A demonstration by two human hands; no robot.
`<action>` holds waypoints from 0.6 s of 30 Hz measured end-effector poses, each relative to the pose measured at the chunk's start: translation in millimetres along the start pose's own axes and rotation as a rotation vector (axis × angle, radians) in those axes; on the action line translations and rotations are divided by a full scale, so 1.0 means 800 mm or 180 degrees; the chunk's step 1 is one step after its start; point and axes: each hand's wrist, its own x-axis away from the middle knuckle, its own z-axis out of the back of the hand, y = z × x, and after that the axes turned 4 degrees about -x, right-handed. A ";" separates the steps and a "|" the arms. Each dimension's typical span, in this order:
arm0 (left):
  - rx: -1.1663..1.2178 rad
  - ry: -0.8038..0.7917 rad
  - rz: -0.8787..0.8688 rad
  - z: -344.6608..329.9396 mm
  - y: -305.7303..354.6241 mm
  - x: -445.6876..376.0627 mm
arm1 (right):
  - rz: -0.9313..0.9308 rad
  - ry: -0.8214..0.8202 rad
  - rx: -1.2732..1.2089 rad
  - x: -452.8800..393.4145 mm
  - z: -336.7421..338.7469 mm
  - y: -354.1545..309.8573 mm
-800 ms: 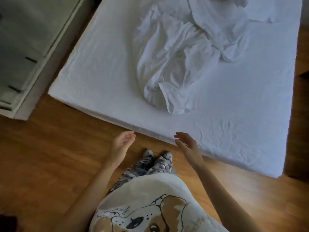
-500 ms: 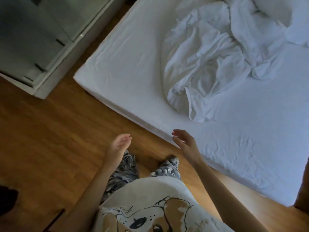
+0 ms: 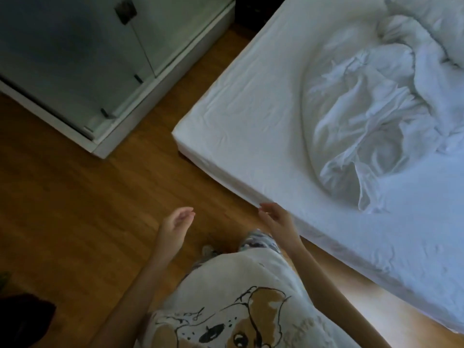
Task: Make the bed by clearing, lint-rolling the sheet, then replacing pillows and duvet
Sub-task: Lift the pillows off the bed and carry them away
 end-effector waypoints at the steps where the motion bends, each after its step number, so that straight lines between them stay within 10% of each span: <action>1: 0.0011 0.0013 0.0025 0.019 -0.002 -0.010 | -0.0025 0.0004 0.0001 -0.007 -0.018 -0.011; 18: -0.0229 0.0414 0.0232 0.286 0.053 -0.324 | -0.0199 -0.0359 0.0150 -0.350 -0.262 -0.230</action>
